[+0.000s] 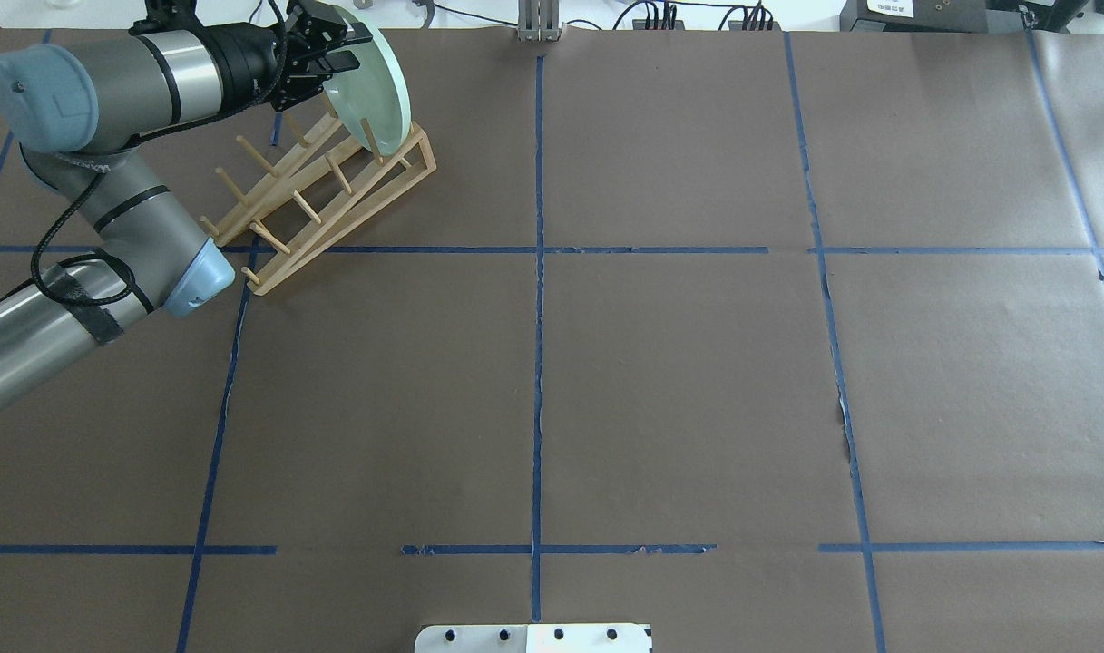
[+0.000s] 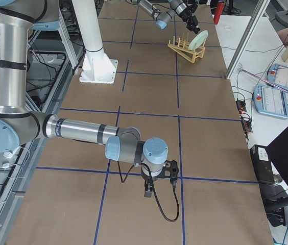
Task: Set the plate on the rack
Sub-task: 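Lower the plate into a rack slot with the left gripper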
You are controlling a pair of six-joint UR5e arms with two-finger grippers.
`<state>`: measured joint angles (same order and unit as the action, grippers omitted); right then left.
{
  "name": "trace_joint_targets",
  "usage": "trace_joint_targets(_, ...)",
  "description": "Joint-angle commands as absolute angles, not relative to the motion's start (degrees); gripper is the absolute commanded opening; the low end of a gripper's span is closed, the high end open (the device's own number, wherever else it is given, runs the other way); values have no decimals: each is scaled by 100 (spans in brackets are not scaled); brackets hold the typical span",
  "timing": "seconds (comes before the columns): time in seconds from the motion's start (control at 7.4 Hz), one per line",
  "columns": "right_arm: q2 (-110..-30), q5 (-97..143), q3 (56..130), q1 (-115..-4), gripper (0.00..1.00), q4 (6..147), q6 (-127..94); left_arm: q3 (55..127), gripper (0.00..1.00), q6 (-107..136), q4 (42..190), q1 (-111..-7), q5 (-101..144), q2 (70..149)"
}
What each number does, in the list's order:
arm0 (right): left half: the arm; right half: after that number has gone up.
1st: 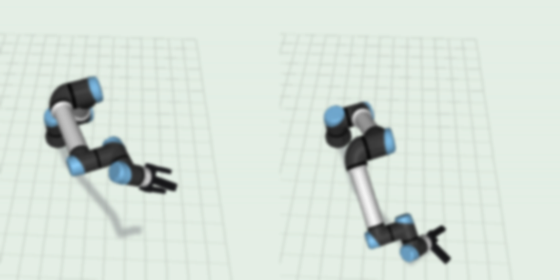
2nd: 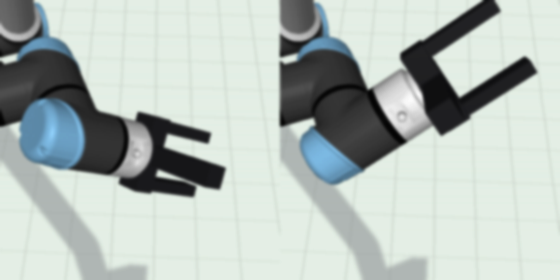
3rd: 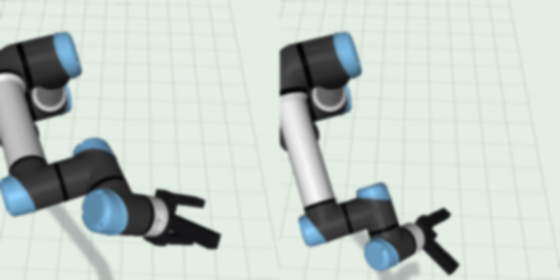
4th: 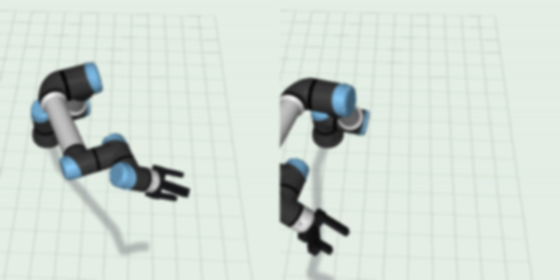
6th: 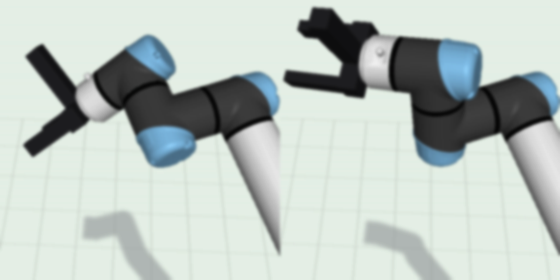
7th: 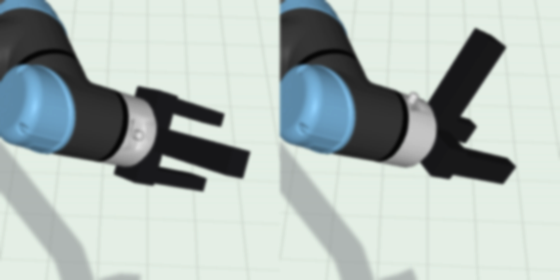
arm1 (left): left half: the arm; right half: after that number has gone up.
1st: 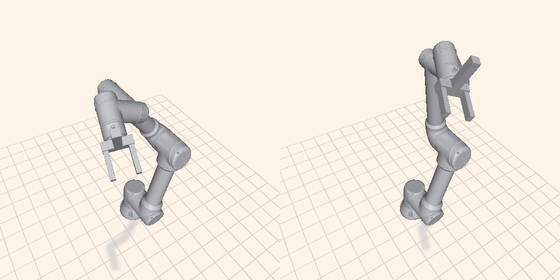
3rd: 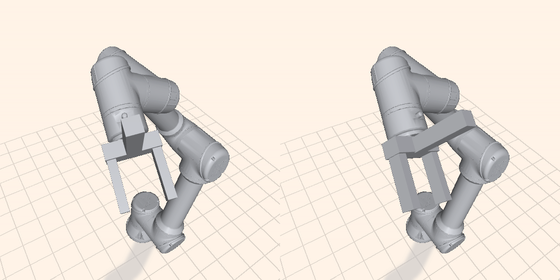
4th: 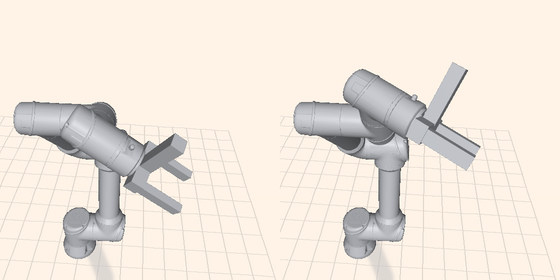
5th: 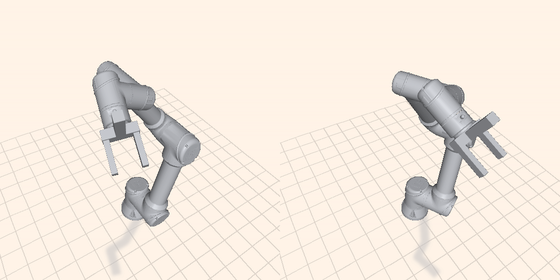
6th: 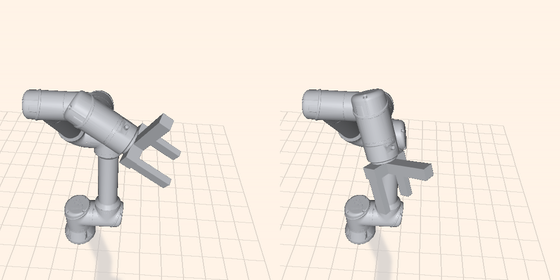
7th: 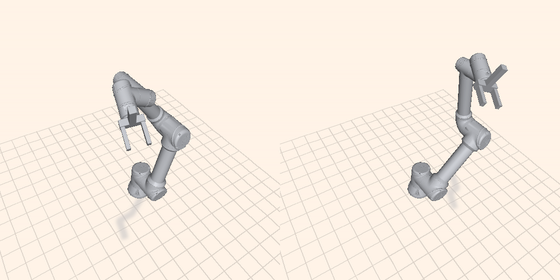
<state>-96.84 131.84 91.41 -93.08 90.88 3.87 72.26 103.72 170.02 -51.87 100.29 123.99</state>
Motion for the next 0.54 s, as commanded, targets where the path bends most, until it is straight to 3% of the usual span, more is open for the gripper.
trace_joint_targets(0.0, -9685, 13184, 9141, -9308, 100, 9088, 387, 7286, 100, 9918, 16946, -5360, 10063, 12393)
trace_joint_targets(0.41, -9677, 13184, 9141, -9308, 100, 9088, 387, 8022, 100, 7982, 14828, -6123, 11260, 12007)
